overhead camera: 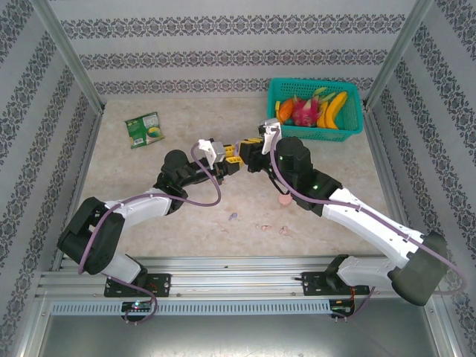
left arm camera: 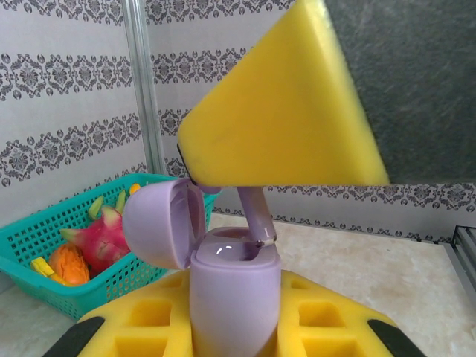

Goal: Insert wireless bluetooth earbuds into charging case

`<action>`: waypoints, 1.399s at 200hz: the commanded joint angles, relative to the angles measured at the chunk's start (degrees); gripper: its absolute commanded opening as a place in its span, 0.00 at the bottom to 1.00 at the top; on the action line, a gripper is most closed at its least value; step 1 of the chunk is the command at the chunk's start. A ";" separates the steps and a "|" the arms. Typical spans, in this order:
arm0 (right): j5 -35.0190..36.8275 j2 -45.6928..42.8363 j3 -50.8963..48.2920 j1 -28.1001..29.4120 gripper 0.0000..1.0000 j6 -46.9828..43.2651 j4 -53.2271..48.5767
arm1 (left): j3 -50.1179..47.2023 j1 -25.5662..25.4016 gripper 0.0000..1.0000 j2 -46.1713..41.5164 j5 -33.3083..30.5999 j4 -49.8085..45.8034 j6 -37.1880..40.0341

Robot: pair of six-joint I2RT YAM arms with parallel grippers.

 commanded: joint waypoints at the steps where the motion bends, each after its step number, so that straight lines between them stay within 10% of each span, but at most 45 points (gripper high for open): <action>1: -0.36 0.22 1.54 -0.46 0.20 1.03 1.78 | 1.96 -0.87 0.00 -1.73 1.96 0.35 0.58; 280: -3.46 3.60 1.98 1.52 0.16 -8.73 -1.16 | 2.89 -0.95 0.00 -2.20 2.09 -0.21 0.23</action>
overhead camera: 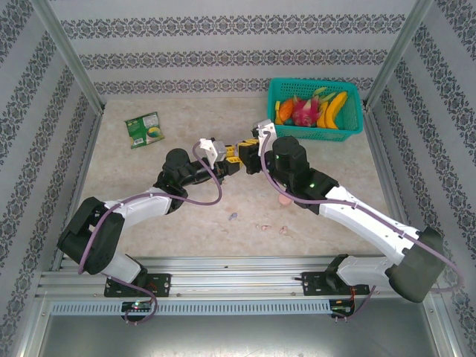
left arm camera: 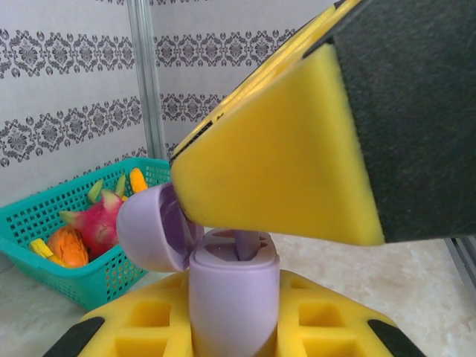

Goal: Insert wireless bluetooth earbuds into charging case

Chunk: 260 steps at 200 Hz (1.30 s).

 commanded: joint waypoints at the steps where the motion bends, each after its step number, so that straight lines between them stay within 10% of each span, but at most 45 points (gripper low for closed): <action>1: -2.87 1.71 1.77 1.46 0.16 -1.09 -0.74 | 2.29 -0.96 0.00 -2.22 2.61 2.91 0.22; 260: -3.29 6.27 -1.04 -0.24 0.25 9.89 -2.63 | -7.13 -0.94 0.00 5.80 -2.31 19.63 -5.63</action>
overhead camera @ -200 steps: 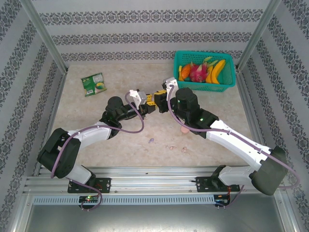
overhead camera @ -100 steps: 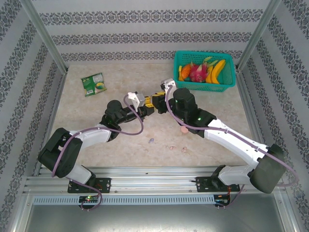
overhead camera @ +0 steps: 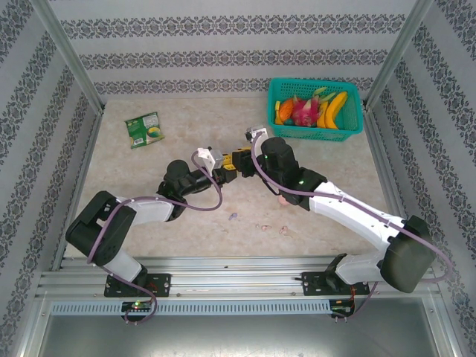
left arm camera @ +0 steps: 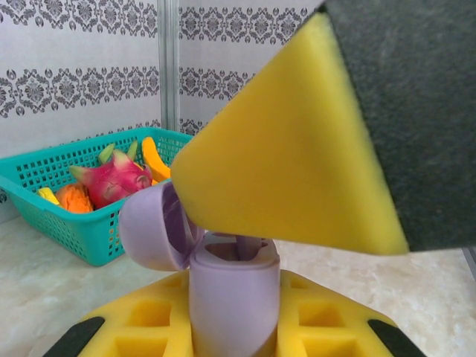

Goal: Insert wireless bluetooth earbuds into charging case

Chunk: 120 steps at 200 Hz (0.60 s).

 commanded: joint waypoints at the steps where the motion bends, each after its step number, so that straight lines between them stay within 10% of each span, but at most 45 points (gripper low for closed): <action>1: -1.35 1.26 -0.80 -0.39 0.25 2.67 -1.15 | 0.11 -0.98 0.00 1.11 1.32 8.43 -1.45; 120: -5.20 1.98 -2.35 -3.63 0.25 8.47 0.76 | -1.24 -1.03 0.00 2.45 0.79 12.42 -3.74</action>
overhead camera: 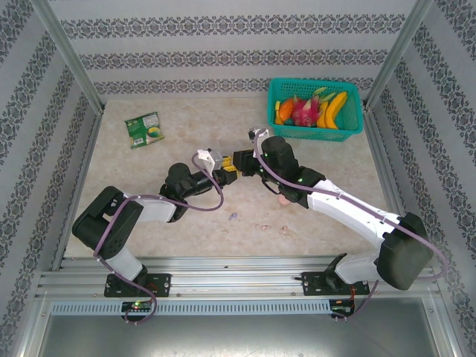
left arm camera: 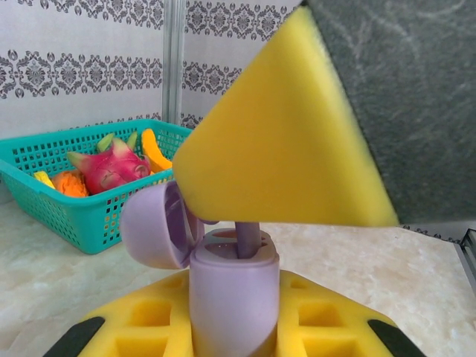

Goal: Insert wireless bluetooth earbuds into charging case

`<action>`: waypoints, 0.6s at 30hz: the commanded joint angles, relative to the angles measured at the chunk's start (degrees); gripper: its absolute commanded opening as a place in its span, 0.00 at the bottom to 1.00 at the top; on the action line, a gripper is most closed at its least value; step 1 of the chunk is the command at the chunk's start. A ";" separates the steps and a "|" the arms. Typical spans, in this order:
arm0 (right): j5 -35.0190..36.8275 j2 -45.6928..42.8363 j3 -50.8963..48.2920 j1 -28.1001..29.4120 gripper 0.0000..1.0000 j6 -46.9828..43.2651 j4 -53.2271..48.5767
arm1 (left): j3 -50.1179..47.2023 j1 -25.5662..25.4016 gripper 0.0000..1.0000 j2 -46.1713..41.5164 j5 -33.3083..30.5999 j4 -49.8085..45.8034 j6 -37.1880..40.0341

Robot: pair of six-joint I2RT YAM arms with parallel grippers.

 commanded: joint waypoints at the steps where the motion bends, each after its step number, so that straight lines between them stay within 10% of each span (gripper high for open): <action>1: -1.71 0.53 -1.57 -1.07 0.25 2.29 0.20 | -0.10 -1.01 0.00 -0.68 1.47 7.70 -0.59; 18: -5.37 -1.06 -3.37 -3.97 0.26 5.77 2.59 | 0.50 -0.99 0.00 -1.60 1.66 6.66 -0.41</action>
